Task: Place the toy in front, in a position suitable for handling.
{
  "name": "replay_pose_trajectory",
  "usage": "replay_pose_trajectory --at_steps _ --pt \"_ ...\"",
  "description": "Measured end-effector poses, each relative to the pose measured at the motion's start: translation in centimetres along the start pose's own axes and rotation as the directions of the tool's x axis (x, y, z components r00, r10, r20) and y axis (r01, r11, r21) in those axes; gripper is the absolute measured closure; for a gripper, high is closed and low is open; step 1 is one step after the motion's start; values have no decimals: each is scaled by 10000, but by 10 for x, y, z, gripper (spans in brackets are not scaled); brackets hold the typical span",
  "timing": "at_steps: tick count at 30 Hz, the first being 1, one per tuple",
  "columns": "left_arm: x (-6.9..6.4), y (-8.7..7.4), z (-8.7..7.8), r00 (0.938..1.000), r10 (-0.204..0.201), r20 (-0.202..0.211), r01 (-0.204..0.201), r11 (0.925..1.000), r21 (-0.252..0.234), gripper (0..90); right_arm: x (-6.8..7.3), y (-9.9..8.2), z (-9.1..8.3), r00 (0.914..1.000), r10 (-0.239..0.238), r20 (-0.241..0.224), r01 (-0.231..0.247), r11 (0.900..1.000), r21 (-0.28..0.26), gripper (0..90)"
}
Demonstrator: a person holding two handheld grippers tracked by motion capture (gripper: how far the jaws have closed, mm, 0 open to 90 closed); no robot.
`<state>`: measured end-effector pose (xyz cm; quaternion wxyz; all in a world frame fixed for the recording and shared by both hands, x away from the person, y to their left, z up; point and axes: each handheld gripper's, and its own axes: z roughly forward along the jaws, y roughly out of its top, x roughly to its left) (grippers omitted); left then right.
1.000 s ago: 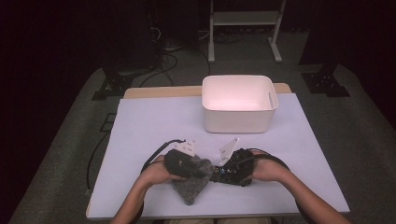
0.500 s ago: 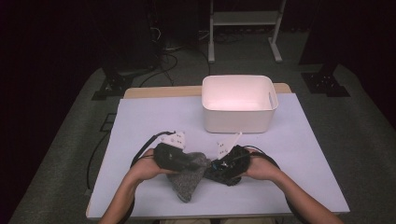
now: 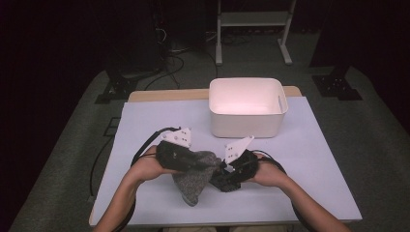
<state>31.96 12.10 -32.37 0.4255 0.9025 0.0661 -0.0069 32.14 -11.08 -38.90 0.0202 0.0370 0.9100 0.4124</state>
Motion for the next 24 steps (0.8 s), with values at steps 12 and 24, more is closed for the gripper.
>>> replay_pose_trajectory --at_steps 12,24 --pt "-3 -1 6 9997 139 180 -141 9999 100 797 5 -17 -18 9999 123 73 -119 9988 -473 568" --pt "-4 -7 22 9987 -71 510 65 9999 131 798 11 -33 -31 9994 156 298 -130 9965 -830 563"
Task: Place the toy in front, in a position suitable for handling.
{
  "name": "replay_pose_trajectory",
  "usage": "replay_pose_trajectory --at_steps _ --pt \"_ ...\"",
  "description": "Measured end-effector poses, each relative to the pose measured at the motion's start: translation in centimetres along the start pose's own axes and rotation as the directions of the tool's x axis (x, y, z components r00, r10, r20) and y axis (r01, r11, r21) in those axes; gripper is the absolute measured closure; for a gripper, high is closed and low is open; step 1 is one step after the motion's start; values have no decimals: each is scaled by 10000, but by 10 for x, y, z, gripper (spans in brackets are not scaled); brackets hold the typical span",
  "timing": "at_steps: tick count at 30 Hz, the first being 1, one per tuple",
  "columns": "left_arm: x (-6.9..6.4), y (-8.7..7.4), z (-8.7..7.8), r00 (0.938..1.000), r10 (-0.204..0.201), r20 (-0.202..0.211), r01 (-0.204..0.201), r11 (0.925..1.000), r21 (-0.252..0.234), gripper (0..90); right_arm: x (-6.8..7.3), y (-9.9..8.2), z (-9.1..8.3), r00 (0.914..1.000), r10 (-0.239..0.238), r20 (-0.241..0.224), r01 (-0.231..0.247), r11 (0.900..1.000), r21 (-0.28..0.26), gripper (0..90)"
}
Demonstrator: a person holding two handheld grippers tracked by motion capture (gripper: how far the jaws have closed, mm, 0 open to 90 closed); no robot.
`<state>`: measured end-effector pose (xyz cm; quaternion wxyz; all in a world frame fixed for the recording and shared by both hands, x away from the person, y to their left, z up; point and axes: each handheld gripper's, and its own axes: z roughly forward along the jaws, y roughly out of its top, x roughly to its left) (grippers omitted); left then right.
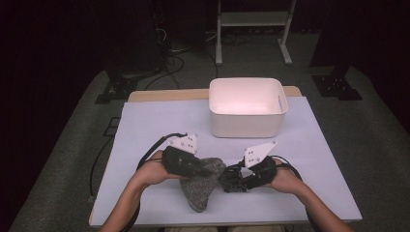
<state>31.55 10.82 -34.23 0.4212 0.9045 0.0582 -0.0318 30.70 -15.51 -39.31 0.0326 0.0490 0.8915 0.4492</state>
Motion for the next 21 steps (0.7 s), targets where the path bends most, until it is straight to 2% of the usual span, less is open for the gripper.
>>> replay_pose_trajectory --at_steps 2,4,6,8,10,15,17,21 --pt "1 2 2 10000 59 51 -59 10000 -15 798 -1 -4 -1 9999 109 -25 -110 9996 -246 562" --pt "3 6 2 9999 8 131 -4 9997 -256 798 -2 -7 -2 9997 255 -19 -256 9988 -408 563" --pt "2 14 3 9996 249 146 -246 9996 -157 798 -5 -9 -3 9990 435 -63 -438 9976 -534 563" --pt "1 17 5 9995 325 -31 -325 9994 85 798 -6 -9 -3 9989 467 -66 -470 9974 -554 564" --pt "2 18 4 9993 338 -156 -334 9991 265 798 -6 -9 -3 9985 553 -24 -553 9969 -555 562" --pt "2 16 5 9997 209 -91 -208 9996 191 797 -6 -10 -5 9991 384 174 -378 9987 -338 511" --pt "1 15 5 9997 225 -107 -223 9996 185 797 -6 -13 -8 9986 489 204 -480 9981 -386 499" --pt "1 13 4 9996 215 -182 -213 9997 117 796 -5 -18 -9 9991 415 117 -408 9973 -615 555"
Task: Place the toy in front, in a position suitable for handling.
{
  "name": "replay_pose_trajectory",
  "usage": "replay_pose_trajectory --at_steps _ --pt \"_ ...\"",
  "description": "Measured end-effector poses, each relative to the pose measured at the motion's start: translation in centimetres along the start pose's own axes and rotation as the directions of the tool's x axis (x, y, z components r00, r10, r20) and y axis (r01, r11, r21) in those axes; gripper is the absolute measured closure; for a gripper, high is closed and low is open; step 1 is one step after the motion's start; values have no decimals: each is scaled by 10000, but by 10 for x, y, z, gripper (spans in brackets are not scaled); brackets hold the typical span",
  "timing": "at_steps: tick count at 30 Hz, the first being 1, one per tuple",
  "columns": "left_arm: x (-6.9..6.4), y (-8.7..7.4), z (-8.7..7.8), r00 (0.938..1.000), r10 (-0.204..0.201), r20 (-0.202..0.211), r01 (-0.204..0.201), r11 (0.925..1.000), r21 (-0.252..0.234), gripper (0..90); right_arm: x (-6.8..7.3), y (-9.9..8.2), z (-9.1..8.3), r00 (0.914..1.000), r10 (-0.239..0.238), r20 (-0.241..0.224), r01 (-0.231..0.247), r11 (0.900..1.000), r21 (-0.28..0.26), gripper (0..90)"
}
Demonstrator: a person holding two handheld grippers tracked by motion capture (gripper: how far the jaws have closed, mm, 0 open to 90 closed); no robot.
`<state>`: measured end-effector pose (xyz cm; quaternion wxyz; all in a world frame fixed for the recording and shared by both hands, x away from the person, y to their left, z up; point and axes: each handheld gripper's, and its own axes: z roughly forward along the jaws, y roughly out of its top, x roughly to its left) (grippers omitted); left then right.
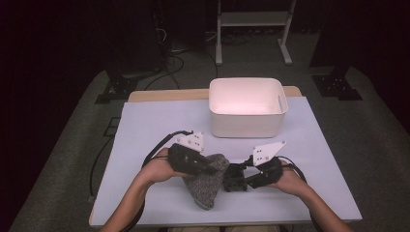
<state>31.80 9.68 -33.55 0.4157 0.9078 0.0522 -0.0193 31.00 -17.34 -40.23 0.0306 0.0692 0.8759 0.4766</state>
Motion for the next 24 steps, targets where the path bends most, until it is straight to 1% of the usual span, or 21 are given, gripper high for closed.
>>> replay_pose_trajectory --at_steps 2,4,8,11,14,16,18,19,20,22,23,24 --pt "-2 -3 -3 9998 53 -180 -52 10000 67 795 1 0 1 10000 -40 51 40 10000 3 557" --pt "-2 -8 -6 9996 -72 -257 73 10000 13 796 1 2 3 9999 -161 39 160 9999 41 558" --pt "1 -19 -7 9987 -467 -206 465 9989 -67 795 2 2 6 9999 -127 28 127 9999 -32 558" --pt "2 -25 -6 9984 -517 -236 517 9987 14 795 2 1 6 10000 -32 7 32 9999 -156 558" --pt "4 -26 -6 9982 -560 -228 561 9984 63 795 0 -1 7 10000 -10 -28 9 9997 -232 558" --pt "4 -24 -7 9983 -535 -238 536 9985 51 795 0 0 7 10000 -7 -12 7 9997 -225 558" --pt "5 -21 -9 9988 -461 -189 460 9989 -59 795 0 0 7 10000 27 -10 -27 9997 -230 558" --pt "4 -18 -10 9988 -458 -156 456 9989 -139 795 0 0 7 10000 51 -8 -51 9997 -232 558" --pt "4 -14 -11 9992 -368 -139 365 9992 -173 795 0 -1 7 10000 56 -7 -56 9996 -260 558" --pt "3 -6 -11 9997 -150 -196 149 9999 -62 795 0 -1 8 10000 28 21 -27 9996 -269 558" --pt "2 0 -11 9996 -17 -276 20 9999 107 795 1 0 8 10000 46 61 -44 9997 -230 558" --pt "2 5 -11 9996 84 -286 -78 9997 212 795 2 1 9 9999 -32 129 34 9998 -202 557"
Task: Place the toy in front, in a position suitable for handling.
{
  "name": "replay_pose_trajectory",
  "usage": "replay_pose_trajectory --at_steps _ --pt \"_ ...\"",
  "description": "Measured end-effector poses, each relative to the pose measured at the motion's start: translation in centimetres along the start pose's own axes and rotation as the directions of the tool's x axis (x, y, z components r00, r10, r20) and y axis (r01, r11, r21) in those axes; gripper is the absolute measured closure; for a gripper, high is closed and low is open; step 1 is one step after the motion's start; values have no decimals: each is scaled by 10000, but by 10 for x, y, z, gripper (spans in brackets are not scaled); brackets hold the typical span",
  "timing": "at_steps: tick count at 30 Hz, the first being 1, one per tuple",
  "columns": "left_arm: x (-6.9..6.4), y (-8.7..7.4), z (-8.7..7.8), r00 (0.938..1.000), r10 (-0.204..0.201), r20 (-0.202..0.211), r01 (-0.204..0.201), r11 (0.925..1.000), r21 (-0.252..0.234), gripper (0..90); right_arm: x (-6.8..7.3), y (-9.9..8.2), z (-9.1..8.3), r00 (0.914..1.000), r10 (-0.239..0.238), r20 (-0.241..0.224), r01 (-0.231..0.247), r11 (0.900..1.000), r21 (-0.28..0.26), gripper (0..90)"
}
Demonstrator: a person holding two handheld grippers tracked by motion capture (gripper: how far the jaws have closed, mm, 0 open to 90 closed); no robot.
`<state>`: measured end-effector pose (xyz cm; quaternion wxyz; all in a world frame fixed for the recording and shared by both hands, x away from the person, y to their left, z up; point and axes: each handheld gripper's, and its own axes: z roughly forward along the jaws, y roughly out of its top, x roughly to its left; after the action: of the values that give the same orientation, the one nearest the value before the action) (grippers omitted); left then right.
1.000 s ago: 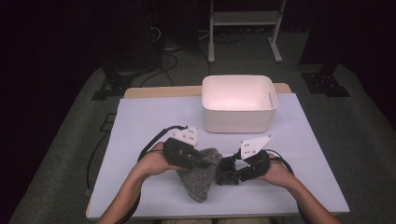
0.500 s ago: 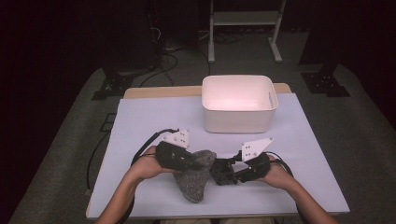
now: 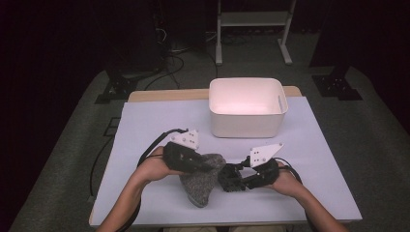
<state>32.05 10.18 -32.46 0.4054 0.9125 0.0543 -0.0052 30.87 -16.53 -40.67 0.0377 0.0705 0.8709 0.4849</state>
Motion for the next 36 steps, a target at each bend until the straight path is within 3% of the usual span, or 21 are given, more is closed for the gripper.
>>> replay_pose_trajectory --at_steps 9,11,13,18,22,28,33,36 --pt "-7 40 9 9974 692 183 -696 9973 252 795 3 1 5 9998 -128 119 129 9999 -91 558" --pt "-7 48 16 9957 877 284 -891 9947 514 795 5 3 7 9997 -238 79 238 9997 -75 558" --pt "-6 49 22 9954 905 305 -925 9931 716 795 7 3 9 9994 -332 120 333 9994 -76 559" --pt "-5 46 19 9965 793 265 -803 9960 400 795 6 0 6 9998 -177 96 179 9997 -181 559" --pt "-6 41 9 9975 694 92 -696 9973 239 789 4 0 5 9999 -91 75 92 9998 -152 559" --pt "-3 19 -5 9993 362 -91 -363 9993 -70 790 2 -1 4 9999 95 92 -93 9998 -150 558" --pt "3 -8 -3 9997 -235 -101 234 9997 -116 789 1 -1 2 9998 148 155 -147 9999 -74 557" --pt "6 -21 -1 9977 -667 91 672 9953 -704 786 2 1 2 9994 276 228 -276 9996 -34 557"
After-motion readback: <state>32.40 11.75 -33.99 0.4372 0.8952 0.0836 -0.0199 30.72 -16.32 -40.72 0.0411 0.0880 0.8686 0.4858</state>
